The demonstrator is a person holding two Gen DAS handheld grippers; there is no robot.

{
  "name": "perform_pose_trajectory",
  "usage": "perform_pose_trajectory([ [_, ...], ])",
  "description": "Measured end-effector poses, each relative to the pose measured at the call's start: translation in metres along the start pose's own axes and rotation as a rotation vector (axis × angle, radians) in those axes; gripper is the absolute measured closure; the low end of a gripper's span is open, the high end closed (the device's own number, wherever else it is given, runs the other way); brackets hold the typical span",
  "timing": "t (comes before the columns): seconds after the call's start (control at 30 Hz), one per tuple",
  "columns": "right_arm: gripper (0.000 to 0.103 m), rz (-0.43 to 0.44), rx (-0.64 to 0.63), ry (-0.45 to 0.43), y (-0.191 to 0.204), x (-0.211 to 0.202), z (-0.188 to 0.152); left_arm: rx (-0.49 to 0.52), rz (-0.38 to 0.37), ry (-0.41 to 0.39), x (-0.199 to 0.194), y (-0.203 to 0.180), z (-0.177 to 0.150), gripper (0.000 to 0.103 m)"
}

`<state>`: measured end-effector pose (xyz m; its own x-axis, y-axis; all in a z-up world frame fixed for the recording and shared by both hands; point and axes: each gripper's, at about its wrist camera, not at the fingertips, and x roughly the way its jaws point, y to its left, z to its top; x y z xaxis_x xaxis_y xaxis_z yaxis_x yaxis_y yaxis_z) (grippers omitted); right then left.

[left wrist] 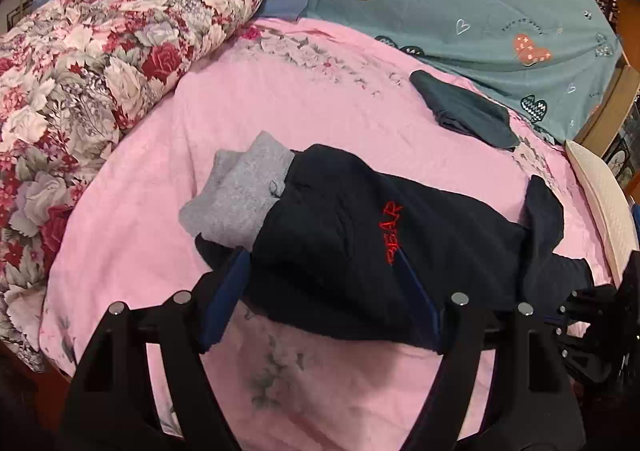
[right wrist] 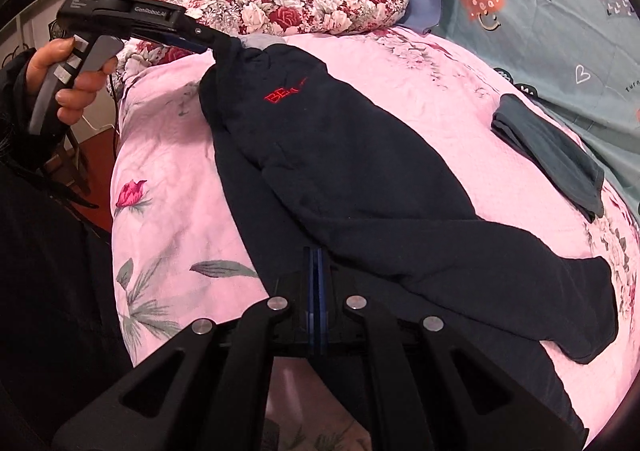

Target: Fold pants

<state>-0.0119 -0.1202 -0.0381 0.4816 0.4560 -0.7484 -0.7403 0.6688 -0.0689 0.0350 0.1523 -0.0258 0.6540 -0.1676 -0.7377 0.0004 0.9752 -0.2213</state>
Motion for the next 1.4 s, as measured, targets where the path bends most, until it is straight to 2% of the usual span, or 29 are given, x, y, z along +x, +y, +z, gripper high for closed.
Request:
perform_pose_trajectory([
  [0.07,0.101,-0.002,0.002,-0.006,0.0,-0.002,0.0,-0.066,-0.013,0.034,0.018,0.009,0.003,0.032],
  [0.1,0.101,-0.004,0.004,-0.008,0.0,-0.002,0.0,-0.093,-0.009,0.049,0.026,0.014,0.005,0.042],
  [0.13,0.101,-0.007,0.006,-0.008,0.0,-0.002,0.001,-0.128,-0.021,0.071,0.035,0.019,0.005,0.081],
  [0.17,0.102,-0.012,0.009,-0.009,-0.001,-0.003,0.001,-0.166,-0.073,0.105,0.044,0.025,0.006,0.096],
  [0.23,0.102,-0.013,0.015,-0.013,-0.001,-0.004,0.001,-0.189,-0.088,0.105,0.045,0.029,0.009,0.096],
  [0.4,0.102,0.015,0.04,-0.05,0.001,-0.013,0.006,-0.124,-0.083,0.017,0.012,0.019,0.025,0.096],
  [0.53,0.102,0.052,0.032,-0.033,0.01,-0.009,0.006,-0.09,-0.038,0.067,0.018,0.018,0.014,0.096],
  [0.63,0.103,0.071,0.028,-0.01,0.012,-0.005,0.007,-0.117,-0.022,0.117,0.033,0.031,-0.005,0.096],
  [0.73,0.103,0.074,0.023,-0.017,0.013,-0.009,0.009,-0.124,-0.027,0.101,0.029,0.034,-0.011,0.096],
  [0.8,0.103,0.032,0.016,-0.04,0.011,-0.015,0.014,-0.116,-0.028,0.091,0.025,0.032,-0.009,0.096],
  [0.83,0.094,0.008,0.013,-0.05,0.008,-0.018,0.017,-0.111,-0.027,0.091,0.025,0.03,-0.008,0.095],
  [0.87,0.063,-0.037,-0.003,-0.061,0.006,-0.021,0.02,-0.106,-0.025,0.091,0.024,0.03,-0.007,0.095],
  [0.93,0.034,-0.088,-0.063,-0.091,0.006,-0.025,0.026,-0.106,-0.025,0.095,0.025,0.03,-0.007,0.094],
  [0.97,0.032,-0.08,-0.103,-0.08,0.007,-0.024,0.031,-0.107,-0.025,0.097,0.025,0.031,-0.008,0.094],
  [1.1,0.035,-0.093,-0.257,0.03,0.008,0.003,0.045,-0.113,-0.023,0.099,0.026,0.032,-0.01,0.092],
  [1.13,0.044,-0.089,-0.287,0.053,0.007,0.01,0.046,-0.116,-0.024,0.098,0.026,0.032,-0.011,0.092],
  [1.17,0.059,-0.079,-0.316,0.089,0.007,0.02,0.049,-0.119,-0.024,0.097,0.026,0.032,-0.011,0.091],
  [1.2,0.068,-0.07,-0.324,0.125,0.005,0.029,0.051,-0.121,-0.024,0.097,0.026,0.032,-0.011,0.091],
  [1.23,0.087,-0.048,-0.317,0.167,0.0,0.039,0.052,-0.124,-0.025,0.097,0.026,0.032,-0.011,0.09],
  [1.27,0.097,-0.032,-0.309,0.181,-0.001,0.041,0.053,-0.127,-0.027,0.096,0.026,0.032,-0.011,0.09],
  [1.4,0.098,-0.014,-0.314,0.141,0.001,0.022,0.054,-0.129,-0.033,0.087,0.024,0.032,-0.009,0.09],
])
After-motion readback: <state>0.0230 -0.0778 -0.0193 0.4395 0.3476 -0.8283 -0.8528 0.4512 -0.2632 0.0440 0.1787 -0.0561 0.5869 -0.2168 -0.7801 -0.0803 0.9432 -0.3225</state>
